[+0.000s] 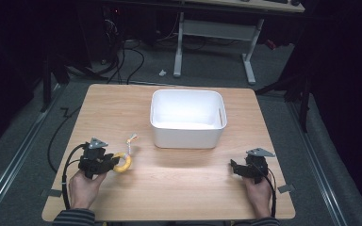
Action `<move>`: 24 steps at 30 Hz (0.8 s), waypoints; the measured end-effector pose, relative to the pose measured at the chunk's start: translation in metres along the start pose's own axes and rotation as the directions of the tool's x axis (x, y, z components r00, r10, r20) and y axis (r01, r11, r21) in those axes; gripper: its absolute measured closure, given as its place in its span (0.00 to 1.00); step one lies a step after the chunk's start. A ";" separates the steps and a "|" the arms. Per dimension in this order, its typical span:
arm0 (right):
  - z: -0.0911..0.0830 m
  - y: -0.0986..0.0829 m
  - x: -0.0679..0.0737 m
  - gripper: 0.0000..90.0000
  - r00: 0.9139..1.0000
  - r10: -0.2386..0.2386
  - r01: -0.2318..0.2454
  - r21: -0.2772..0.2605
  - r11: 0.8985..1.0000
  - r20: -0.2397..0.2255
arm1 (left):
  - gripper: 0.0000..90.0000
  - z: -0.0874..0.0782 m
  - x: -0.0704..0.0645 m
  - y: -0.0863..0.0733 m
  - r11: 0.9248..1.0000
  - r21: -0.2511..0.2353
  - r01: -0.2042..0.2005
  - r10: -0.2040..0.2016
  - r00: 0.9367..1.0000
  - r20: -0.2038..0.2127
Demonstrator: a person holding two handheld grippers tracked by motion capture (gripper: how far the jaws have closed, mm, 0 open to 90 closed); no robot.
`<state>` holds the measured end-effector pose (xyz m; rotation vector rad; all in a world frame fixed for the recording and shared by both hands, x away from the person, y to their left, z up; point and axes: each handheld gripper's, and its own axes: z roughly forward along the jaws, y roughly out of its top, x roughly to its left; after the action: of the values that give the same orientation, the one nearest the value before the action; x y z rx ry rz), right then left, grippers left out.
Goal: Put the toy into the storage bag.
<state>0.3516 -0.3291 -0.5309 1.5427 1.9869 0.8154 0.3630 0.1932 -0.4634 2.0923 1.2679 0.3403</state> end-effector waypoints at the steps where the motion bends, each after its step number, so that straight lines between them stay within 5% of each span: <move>1: 0.000 0.000 0.000 0.23 1.000 0.001 -0.001 0.001 1.000 0.000 | 0.76 -0.001 0.000 0.001 1.000 -0.003 0.000 0.000 1.000 0.001; 24: 0.000 0.000 0.000 0.23 1.000 0.000 0.000 0.000 1.000 -0.002 | 0.76 -0.023 -0.015 0.019 1.000 -0.002 -0.008 0.008 0.999 0.032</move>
<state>0.3514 -0.3287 -0.5309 1.5431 1.9882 0.8166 0.3572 0.1835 -0.4322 2.0937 1.2403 0.3097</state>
